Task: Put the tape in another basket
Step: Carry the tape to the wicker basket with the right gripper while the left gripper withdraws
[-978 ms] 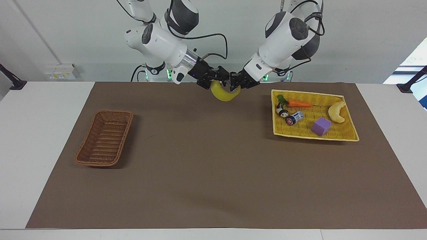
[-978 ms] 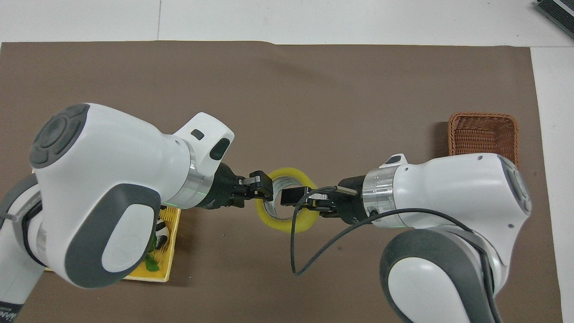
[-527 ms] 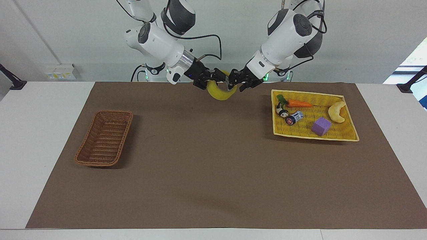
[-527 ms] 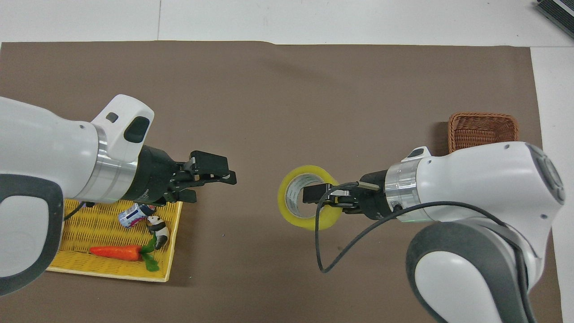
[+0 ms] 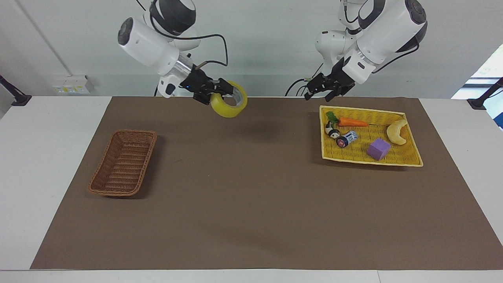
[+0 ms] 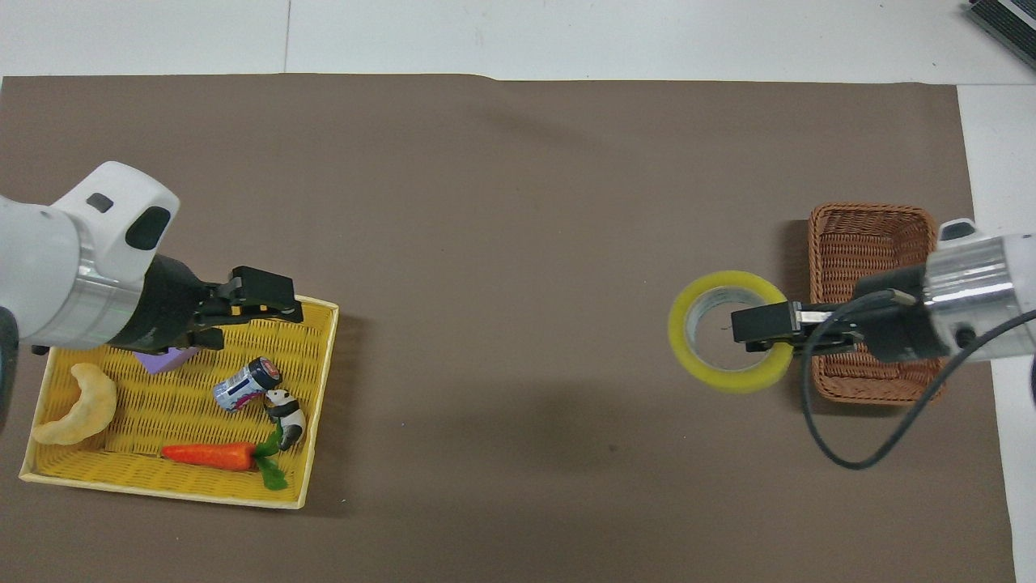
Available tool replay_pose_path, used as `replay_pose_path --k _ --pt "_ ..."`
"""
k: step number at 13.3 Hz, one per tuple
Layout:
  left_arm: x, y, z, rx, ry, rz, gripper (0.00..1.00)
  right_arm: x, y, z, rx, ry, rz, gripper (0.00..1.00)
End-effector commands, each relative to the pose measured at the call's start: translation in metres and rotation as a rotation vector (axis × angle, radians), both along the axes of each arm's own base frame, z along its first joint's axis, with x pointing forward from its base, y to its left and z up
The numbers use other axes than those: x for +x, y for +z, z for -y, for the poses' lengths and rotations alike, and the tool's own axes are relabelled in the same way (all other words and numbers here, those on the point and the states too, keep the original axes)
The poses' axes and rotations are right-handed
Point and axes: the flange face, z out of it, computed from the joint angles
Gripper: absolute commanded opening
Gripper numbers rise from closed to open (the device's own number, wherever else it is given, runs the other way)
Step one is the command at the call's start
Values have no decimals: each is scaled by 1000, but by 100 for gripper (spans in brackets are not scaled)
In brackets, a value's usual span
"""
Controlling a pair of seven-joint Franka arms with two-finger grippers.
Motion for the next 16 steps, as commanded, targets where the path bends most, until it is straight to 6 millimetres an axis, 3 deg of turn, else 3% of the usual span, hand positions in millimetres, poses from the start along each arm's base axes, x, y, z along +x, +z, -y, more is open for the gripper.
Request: replay_pose_path --k 1,3,6,8,11,13,16 --pt "5 3 -52 111 -65 8 100 -3 5 53 -22 -26 42 0" --pt "10 11 -89 168 -143 18 100 0 -5 104 -11 -81 76 0" --pt "19 35 -119 237 -199 5 100 20 -72 175 -6 -29 182 0" --pt "29 39 -123 260 -208 -18 100 33 -92 188 -70 -57 218 0" --pt "37 41 -122 258 -232 -6 100 51 -146 211 -122 -13 259 0" --pt "37 42 -122 244 -268 12 100 50 -175 231 -137 23 267 0" --pt "36 42 -121 243 -259 13 100 44 -194 254 -167 83 293 0"
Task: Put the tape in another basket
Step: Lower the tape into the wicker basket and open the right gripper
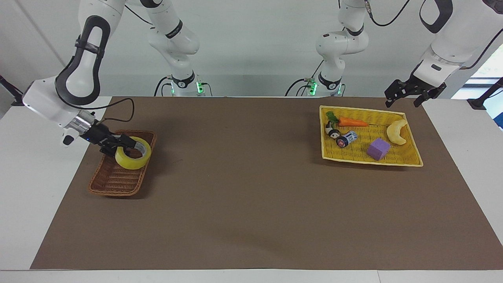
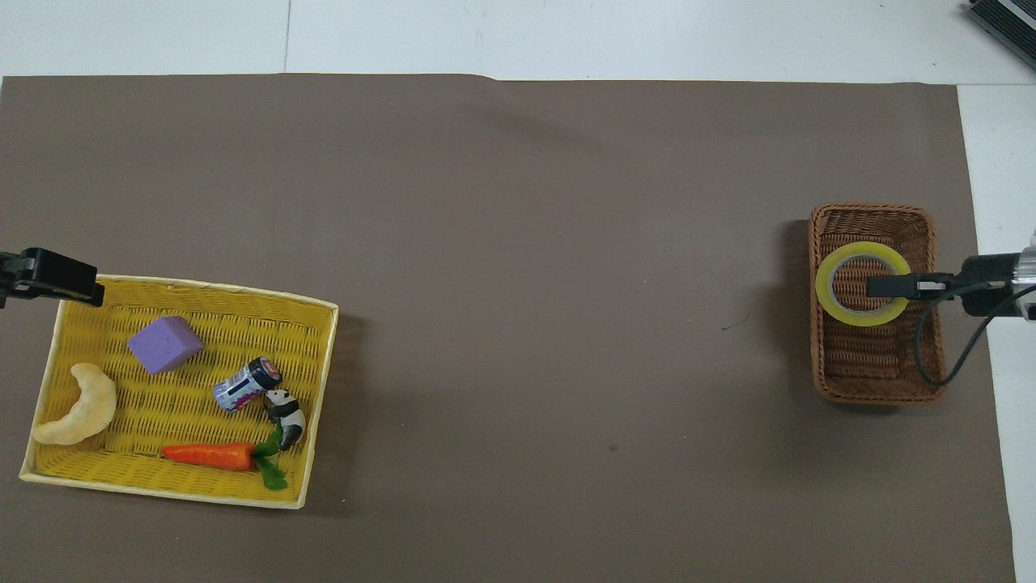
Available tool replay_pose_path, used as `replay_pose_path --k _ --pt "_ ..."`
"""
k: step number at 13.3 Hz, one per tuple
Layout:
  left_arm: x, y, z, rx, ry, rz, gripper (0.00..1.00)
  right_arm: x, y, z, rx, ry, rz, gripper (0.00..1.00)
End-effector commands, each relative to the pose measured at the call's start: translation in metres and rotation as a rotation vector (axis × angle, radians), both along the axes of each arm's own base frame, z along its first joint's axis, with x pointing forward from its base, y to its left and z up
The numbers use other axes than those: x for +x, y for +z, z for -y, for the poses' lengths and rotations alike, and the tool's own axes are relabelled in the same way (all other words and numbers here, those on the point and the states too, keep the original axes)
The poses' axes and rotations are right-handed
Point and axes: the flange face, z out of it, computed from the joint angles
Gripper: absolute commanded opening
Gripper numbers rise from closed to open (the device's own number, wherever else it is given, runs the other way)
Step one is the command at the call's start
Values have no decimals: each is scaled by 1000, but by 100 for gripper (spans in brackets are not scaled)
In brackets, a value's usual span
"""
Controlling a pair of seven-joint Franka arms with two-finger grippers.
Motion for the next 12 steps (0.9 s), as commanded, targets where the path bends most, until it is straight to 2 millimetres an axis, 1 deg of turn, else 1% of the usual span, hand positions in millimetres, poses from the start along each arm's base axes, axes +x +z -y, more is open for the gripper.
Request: replay_pose_path --k 1,6,7,8,9,10,11,12 --pt "1 7 -1 9 -20 0 100 -3 2 24 -46 52 29 0" --pt "0 7 -2 10 -17 -3 100 -3 -8 23 -55 57 25 0" --pt "0 7 -2 11 -15 -3 100 -4 -12 23 -39 41 20 0" --pt "0 6 -3 9 -15 -4 100 -6 -22 25 -28 37 4 0" --pt "0 7 -4 11 -14 -3 100 -8 -26 31 -27 30 -1 0" --pt "0 7 -5 10 -12 -3 100 -8 -27 30 -24 32 -5 0" --pt "0 7 -5 11 -12 -3 100 -8 -28 29 -25 32 -6 18" --pt "0 7 -3 10 -14 -4 100 -7 -28 25 -26 36 -6 67"
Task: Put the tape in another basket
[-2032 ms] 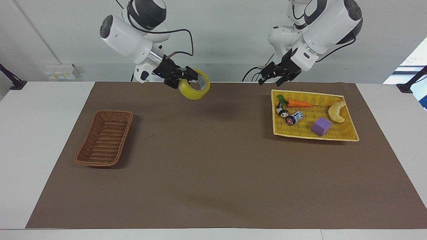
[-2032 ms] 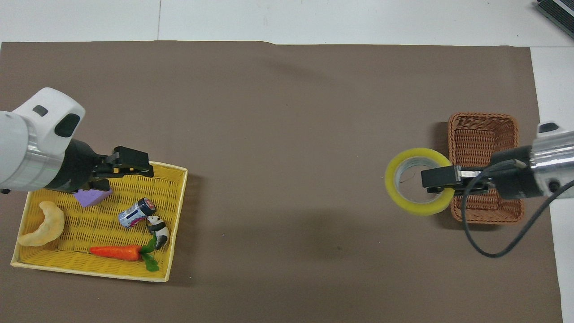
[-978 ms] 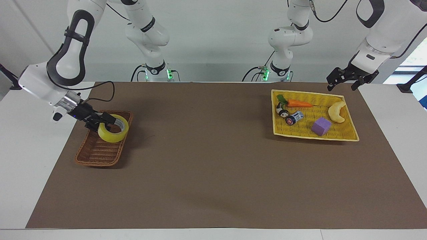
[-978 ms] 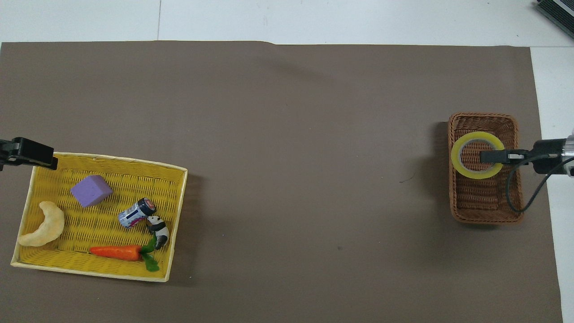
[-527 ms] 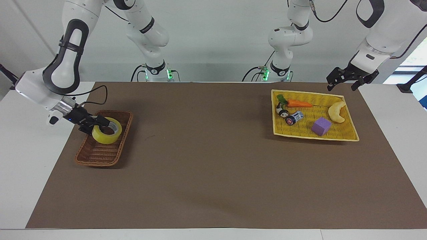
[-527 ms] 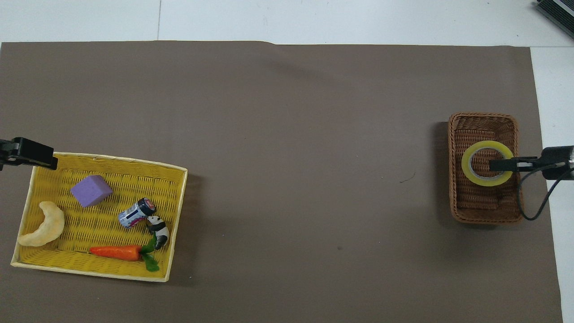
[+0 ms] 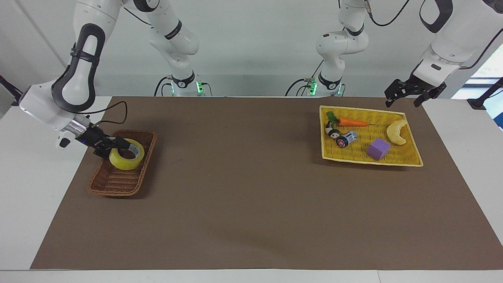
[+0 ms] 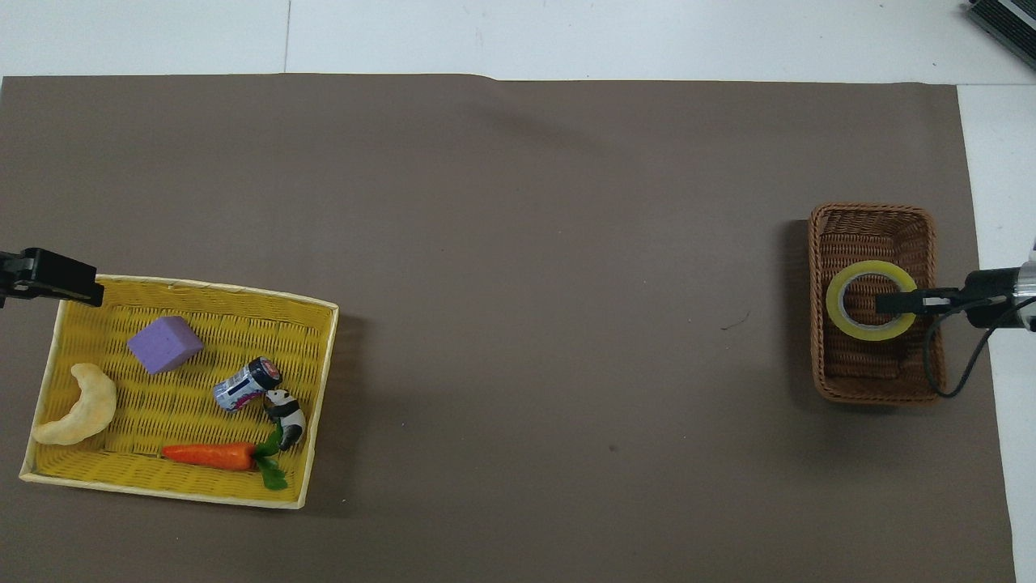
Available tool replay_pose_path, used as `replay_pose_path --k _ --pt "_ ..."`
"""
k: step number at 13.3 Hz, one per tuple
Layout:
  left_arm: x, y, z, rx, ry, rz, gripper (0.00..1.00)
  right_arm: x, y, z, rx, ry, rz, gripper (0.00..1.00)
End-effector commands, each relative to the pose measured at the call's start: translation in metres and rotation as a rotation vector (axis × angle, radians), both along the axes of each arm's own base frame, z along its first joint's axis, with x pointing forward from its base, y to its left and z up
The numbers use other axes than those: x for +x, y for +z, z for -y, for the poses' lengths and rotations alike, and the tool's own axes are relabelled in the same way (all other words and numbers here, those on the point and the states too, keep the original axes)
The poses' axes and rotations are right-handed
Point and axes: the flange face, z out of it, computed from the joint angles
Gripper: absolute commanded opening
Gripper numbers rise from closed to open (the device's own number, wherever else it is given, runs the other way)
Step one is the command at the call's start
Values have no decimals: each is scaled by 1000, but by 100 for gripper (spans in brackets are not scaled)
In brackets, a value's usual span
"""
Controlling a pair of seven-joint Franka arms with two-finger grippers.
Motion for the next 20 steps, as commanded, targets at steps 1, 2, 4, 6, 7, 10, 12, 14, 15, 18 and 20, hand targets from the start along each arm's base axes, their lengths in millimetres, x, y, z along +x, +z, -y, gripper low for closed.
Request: replay_pose_path --k 1,2,4,6,7,10,12,14,15,18,20 --pt "0 7 -2 10 -12 -5 100 3 3 0 -4 9 19 100" --pt "0 7 -3 10 -11 -5 100 3 4 0 -3 9 19 100" --pt "0 7 -4 12 -8 -5 100 7 10 1 -5 10 28 100" --pt "0 7 -3 10 -11 -5 100 22 37 -2 -30 10 67 100" --pt "0 7 -3 12 -11 -5 100 29 50 -6 -42 -9 68 100" --pt "-1 7 -3 12 -11 -6 100 56 98 -37 -148 -21 73 100" --pt "0 7 -3 10 -11 -5 100 77 137 -56 -305 -20 68 100" --pt "0 7 -3 12 -11 -5 100 89 156 -90 -439 61 79 100" --pt "0 7 -3 10 -11 -5 100 91 163 -109 -482 89 82 100" --pt "0 7 -4 12 -9 -5 100 86 189 -163 -571 -16 51 100" --pt "-1 7 -3 10 -9 -6 100 79 198 -203 -610 -6 25 100"
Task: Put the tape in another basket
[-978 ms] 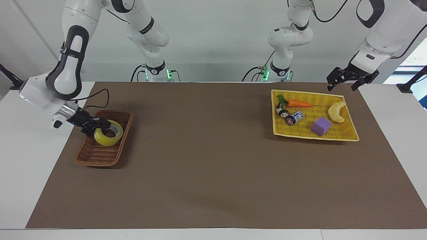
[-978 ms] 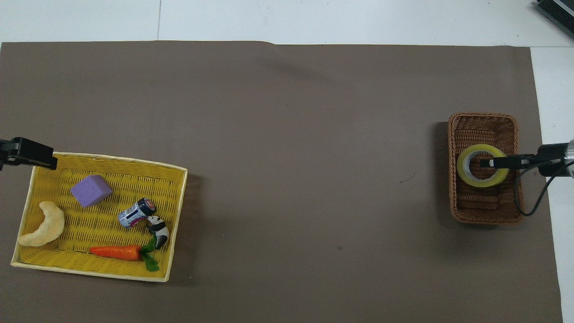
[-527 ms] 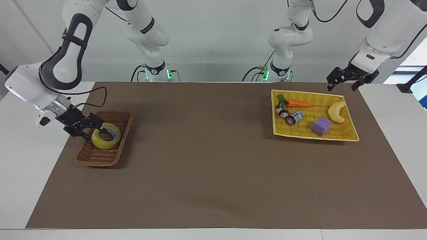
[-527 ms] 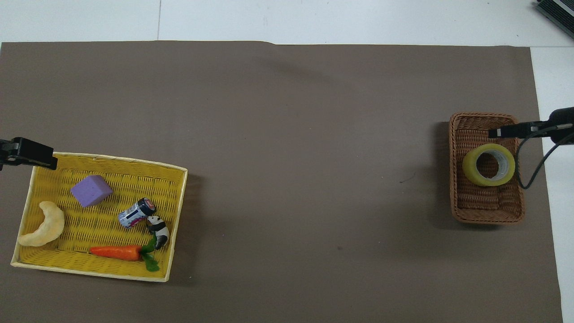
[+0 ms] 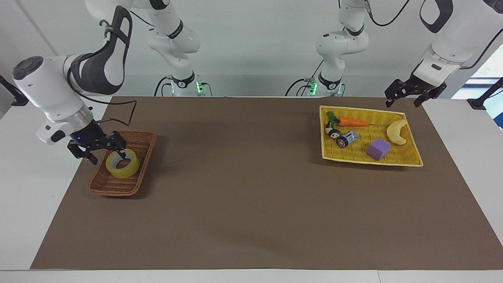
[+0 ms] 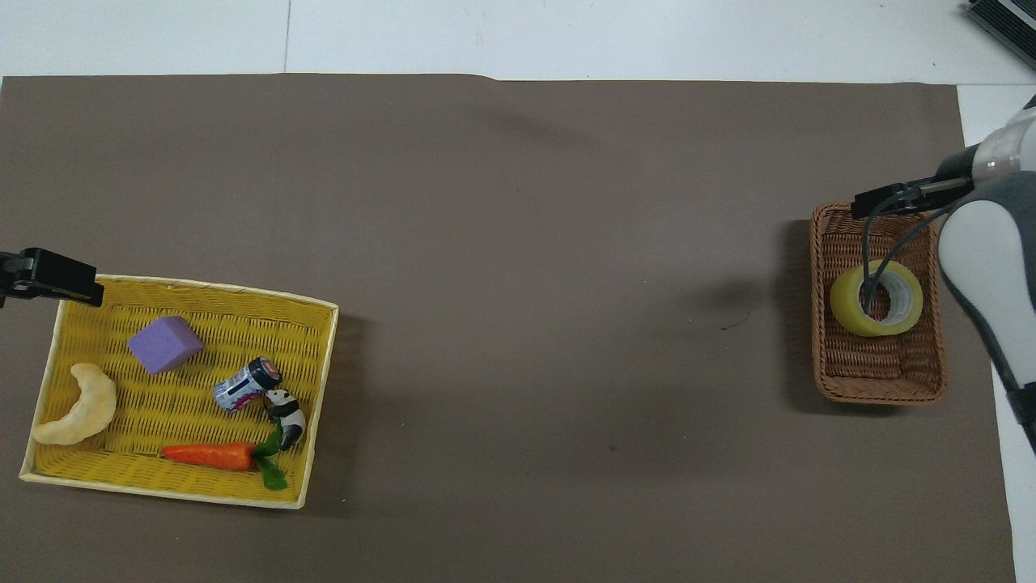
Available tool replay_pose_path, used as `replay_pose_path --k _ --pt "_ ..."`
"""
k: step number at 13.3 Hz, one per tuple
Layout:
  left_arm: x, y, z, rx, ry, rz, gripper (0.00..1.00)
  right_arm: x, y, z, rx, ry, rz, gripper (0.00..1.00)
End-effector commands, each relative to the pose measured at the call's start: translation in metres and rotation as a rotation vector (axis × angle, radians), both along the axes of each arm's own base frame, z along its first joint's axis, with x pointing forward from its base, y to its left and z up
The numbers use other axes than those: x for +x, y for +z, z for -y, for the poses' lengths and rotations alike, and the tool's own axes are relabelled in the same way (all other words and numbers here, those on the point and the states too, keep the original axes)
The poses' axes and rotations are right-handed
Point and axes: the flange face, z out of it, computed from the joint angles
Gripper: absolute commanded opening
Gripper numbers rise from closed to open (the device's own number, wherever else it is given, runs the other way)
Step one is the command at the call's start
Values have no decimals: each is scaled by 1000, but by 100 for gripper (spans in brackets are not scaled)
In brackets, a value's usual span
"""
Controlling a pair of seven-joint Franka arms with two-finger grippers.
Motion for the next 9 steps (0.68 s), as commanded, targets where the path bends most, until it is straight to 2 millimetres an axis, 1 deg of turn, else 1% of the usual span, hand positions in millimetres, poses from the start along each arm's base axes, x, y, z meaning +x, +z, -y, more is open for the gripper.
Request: replay_pose_path --k 1,2,3,9 --pt "-1 7 -3 12 -11 -6 100 -19 28 -41 -45 -49 -8 100" --pt "-1 7 -3 10 -11 -6 100 -27 39 -52 -38 -96 -18 100" --pt "-1 7 -3 12 -11 -6 100 -35 51 -58 -28 -132 -16 100" --pt "-1 6 -3 11 -2 -9 100 -89 134 -53 -1 -160 -60 100"
